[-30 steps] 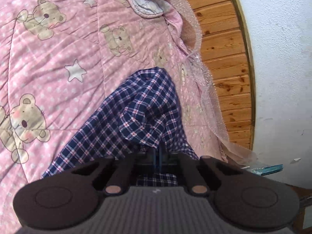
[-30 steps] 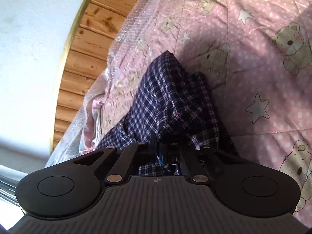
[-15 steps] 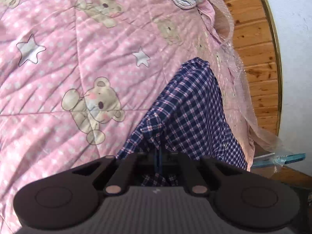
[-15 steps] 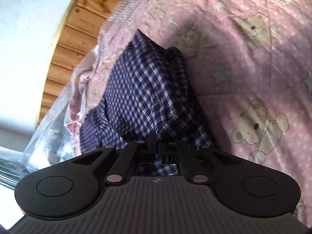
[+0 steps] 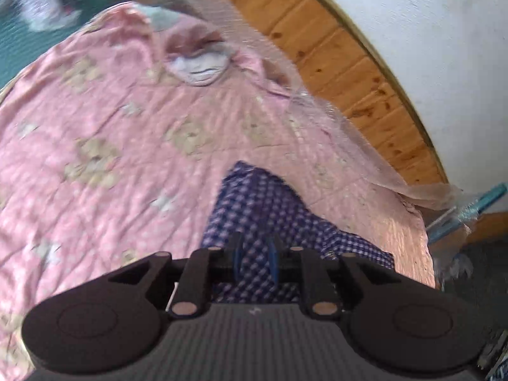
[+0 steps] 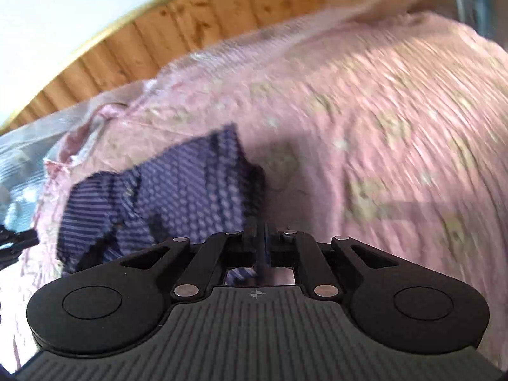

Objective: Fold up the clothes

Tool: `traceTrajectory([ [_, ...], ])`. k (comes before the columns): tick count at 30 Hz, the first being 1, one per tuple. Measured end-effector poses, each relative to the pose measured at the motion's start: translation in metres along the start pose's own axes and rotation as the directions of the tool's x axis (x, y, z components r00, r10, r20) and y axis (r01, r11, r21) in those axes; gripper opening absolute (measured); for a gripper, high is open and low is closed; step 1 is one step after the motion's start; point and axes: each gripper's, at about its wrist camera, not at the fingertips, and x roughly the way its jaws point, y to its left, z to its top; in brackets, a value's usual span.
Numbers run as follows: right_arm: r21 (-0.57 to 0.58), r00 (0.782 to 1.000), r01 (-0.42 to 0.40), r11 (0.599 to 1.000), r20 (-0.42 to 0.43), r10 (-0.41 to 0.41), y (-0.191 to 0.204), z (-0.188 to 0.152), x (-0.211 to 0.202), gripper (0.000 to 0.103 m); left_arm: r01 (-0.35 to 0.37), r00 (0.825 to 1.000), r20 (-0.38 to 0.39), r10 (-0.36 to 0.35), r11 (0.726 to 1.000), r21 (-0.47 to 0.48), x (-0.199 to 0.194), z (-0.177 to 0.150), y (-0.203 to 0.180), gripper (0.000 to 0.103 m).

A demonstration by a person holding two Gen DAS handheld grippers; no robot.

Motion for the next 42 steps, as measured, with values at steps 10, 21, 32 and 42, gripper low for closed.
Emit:
traceTrajectory([
  [10, -0.393, 0.999, 0.017, 0.919, 0.045, 0.001, 0.064, 0.065, 0.053, 0.043, -0.098, 0.987, -0.109, 0.121, 0.976, 0.196, 0.109, 0.016, 0.01, 0.017],
  [21, -0.26, 0.979, -0.106, 0.96, 0.143, 0.146, 0.029, 0.054, -0.025, 0.043, 0.039, 0.996, -0.078, -0.032, 0.995, 0.092, 0.032, -0.008, 0.015, 0.048],
  [32, -0.199, 0.994, -0.097, 0.975, 0.022, 0.104, -0.011, -0.013, -0.008, 0.043, -0.147, 0.984, -0.071, 0.163, 0.97, 0.193, 0.028, -0.05, 0.016, 0.044],
  [42, -0.16, 0.99, -0.061, 0.985, 0.119, 0.081, -0.027, -0.05, -0.047, 0.063, -0.166, 0.984, 0.008, 0.175, 0.943, -0.289, -0.033, -0.109, 0.032, 0.07],
])
